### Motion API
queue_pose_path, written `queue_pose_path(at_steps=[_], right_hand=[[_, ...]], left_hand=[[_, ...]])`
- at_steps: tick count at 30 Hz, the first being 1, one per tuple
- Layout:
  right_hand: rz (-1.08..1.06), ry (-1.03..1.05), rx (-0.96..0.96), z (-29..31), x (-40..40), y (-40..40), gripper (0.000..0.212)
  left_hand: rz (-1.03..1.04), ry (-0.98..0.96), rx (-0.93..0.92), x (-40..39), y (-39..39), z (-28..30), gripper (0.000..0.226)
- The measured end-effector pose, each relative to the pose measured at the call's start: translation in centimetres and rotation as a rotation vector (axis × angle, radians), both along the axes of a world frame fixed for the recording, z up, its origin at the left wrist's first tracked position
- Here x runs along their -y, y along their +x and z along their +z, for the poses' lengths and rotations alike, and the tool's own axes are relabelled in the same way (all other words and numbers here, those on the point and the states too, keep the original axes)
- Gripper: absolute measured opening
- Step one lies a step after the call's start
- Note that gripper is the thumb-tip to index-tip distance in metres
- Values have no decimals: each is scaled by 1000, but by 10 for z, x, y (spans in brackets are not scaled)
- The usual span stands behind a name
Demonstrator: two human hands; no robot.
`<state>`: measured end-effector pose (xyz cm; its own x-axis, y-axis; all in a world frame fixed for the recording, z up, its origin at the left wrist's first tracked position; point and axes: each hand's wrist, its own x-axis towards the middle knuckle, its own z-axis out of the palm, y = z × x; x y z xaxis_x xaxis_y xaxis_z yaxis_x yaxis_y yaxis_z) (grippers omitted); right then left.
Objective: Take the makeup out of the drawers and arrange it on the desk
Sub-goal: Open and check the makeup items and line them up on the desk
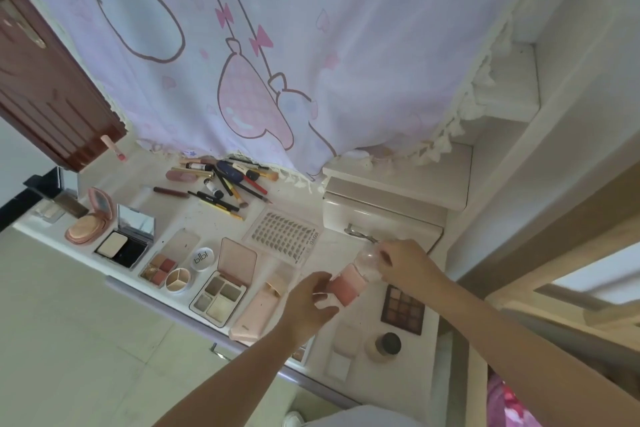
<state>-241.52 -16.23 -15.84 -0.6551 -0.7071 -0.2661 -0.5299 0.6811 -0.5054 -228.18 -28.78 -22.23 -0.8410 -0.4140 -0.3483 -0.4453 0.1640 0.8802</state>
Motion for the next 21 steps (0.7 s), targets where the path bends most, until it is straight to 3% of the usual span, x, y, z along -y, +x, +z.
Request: queue_pose_path(at_steps=[7, 11, 21], right_hand=[[243, 238, -241, -44, 6, 8, 31], [288, 393, -267, -62, 7, 9, 28], [227, 374, -283, -61, 3, 13, 26]], left_hand=[[-154, -248, 235, -14, -5, -26, 49], [-206, -289, 277, -16, -6, -25, 44], [-116, -362, 297, 4, 5, -21, 36]])
